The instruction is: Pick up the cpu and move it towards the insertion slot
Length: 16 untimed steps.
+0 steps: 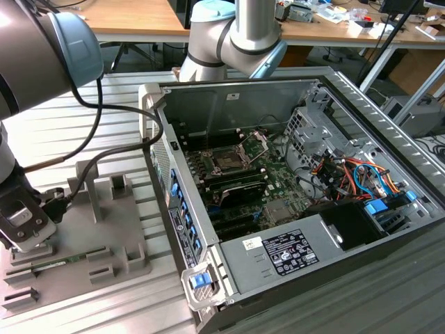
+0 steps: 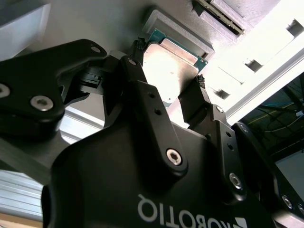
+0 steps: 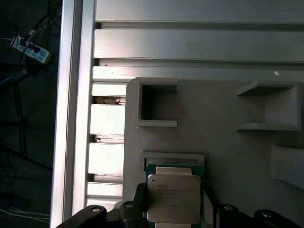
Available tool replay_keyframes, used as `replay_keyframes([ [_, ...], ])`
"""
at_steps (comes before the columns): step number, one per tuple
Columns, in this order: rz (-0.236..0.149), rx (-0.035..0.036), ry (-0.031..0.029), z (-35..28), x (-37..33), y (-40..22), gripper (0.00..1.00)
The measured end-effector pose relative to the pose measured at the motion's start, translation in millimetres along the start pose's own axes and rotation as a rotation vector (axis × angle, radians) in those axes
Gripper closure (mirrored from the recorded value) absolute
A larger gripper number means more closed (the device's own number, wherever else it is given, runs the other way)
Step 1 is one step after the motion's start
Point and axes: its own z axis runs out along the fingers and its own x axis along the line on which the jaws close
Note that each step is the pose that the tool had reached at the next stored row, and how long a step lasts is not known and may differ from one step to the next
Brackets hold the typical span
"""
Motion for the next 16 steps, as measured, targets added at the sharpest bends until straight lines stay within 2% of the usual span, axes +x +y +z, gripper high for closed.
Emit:
replay_keyframes([
  [16,0.000,0.0000,0.0001,-4.5,0.0,0.2,0.45],
])
